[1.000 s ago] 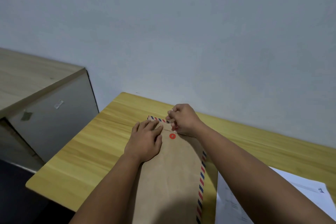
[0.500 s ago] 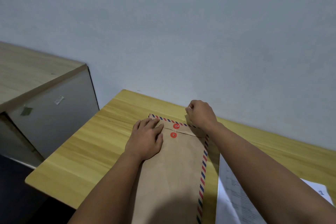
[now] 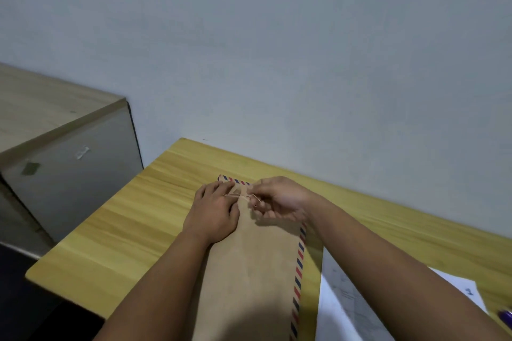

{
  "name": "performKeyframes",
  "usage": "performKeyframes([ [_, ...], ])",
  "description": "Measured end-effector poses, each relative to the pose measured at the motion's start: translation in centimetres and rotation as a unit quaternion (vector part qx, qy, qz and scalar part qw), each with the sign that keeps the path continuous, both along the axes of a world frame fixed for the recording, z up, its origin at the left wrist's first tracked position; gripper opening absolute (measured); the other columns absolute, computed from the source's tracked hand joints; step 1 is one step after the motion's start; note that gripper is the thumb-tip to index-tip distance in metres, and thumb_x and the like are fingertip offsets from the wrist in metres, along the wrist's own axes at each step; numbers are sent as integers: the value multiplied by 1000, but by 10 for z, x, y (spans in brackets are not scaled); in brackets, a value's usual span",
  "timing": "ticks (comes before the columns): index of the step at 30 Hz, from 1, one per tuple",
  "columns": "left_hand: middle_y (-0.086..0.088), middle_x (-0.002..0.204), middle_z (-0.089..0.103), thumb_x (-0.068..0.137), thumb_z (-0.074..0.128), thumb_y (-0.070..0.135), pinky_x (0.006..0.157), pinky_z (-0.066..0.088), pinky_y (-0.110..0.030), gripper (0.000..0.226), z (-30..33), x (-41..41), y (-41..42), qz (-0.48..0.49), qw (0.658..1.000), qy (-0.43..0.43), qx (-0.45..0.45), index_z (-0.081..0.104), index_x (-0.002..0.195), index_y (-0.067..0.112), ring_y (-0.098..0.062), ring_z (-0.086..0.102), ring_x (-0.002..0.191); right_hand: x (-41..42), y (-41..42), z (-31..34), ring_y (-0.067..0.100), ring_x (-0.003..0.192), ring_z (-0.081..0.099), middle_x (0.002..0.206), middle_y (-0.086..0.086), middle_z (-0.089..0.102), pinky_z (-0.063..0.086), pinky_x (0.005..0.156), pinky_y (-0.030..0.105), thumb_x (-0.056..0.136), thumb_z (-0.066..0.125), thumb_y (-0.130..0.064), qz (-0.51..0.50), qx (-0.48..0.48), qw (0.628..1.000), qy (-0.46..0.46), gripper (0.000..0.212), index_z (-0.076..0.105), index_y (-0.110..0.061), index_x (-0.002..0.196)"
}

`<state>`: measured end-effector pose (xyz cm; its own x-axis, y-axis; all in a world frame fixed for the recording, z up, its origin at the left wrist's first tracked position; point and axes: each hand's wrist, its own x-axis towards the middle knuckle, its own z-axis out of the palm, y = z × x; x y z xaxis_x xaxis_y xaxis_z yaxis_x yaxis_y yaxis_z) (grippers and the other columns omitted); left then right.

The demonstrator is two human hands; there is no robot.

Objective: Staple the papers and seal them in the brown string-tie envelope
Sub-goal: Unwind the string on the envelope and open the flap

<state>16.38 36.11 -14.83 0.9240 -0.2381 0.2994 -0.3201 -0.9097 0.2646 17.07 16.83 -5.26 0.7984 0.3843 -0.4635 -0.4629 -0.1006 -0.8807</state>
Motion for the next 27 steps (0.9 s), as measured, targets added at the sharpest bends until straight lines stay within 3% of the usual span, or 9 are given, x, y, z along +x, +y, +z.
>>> performKeyframes([
  [2, 3, 148, 54, 91, 35, 40, 118, 29, -52, 52, 1, 0, 0, 0, 1000, 8, 0, 66, 131, 28, -24, 41, 139, -2, -13, -5, 10, 58, 54, 72, 1, 63, 47, 57, 27, 99, 68, -15, 47, -199, 969, -138, 24, 65, -14, 76],
  [4, 4, 150, 52, 92, 35, 41, 119, 27, -51, 55, 1, 0, -1, -1, 1000, 16, 6, 61, 139, 28, -24, 39, 141, 1, -24, -4, 13, 81, 64, 91, -3, 69, 52, 69, 31, 93, 71, -20, 110, -398, 873, -260, 8, 73, -14, 89],
  [5, 4, 151, 51, 92, 34, 41, 120, 26, -51, 56, 1, -1, -1, -1, 1000, 18, 7, 59, 141, 28, -24, 38, 142, 4, -29, -4, 16, 91, 63, 100, -2, 69, 52, 76, 32, 91, 72, -23, 140, -477, 819, -287, 13, 75, -14, 100],
  [7, 4, 151, 51, 92, 30, 43, 120, 25, -50, 59, 1, -1, 0, -1, 1000, 19, 7, 59, 142, 28, -24, 38, 142, 13, -38, -5, 21, 97, 66, 106, 3, 72, 54, 79, 33, 90, 71, -22, 167, -561, 751, -306, 17, 77, -14, 104],
  [11, 3, 150, 53, 91, 29, 45, 119, 27, -50, 60, 0, 1, 1, -5, 1000, 10, 5, 61, 139, 28, -24, 40, 141, 34, -49, -5, 27, 99, 69, 105, 6, 74, 55, 78, 32, 92, 65, -18, 134, -609, 711, -326, 16, 79, -16, 100],
  [20, 4, 156, 38, 91, 52, 36, 120, 29, -46, 51, 5, -2, 2, -19, 998, 1, -59, 43, 142, 31, -20, 31, 148, 71, -54, 2, 28, 95, 70, 100, 1, 75, 59, 79, 37, 90, 65, -16, -50, -595, 725, -342, 15, 77, -20, 97],
  [23, -3, 165, 25, 92, 57, 34, 120, 29, -47, 38, 2, 0, 4, -17, 997, 0, -70, 51, 129, 29, -25, 23, 152, 74, -66, 7, 21, 85, 74, 85, -1, 77, 62, 77, 37, 82, 75, -5, -76, -516, 805, -284, 12, 77, -17, 85],
  [25, -5, 171, 9, 94, 55, 35, 120, 27, -48, 31, 0, 0, 4, -17, 998, 6, -59, 54, 125, 32, -28, 15, 155, 68, -77, 14, 17, 72, 74, 80, 4, 76, 58, 64, 25, 81, 82, -1, -93, -415, 873, -240, 11, 77, -7, 89],
  [27, -4, 172, -8, 96, 48, 38, 121, 22, -48, 38, 0, 0, 3, -17, 999, 22, -35, 50, 134, 37, -28, 7, 157, 59, -89, 19, 13, 60, 72, 81, 11, 77, 48, 48, 13, 84, 82, 1, -104, -344, 908, -215, 12, 76, -1, 94],
])
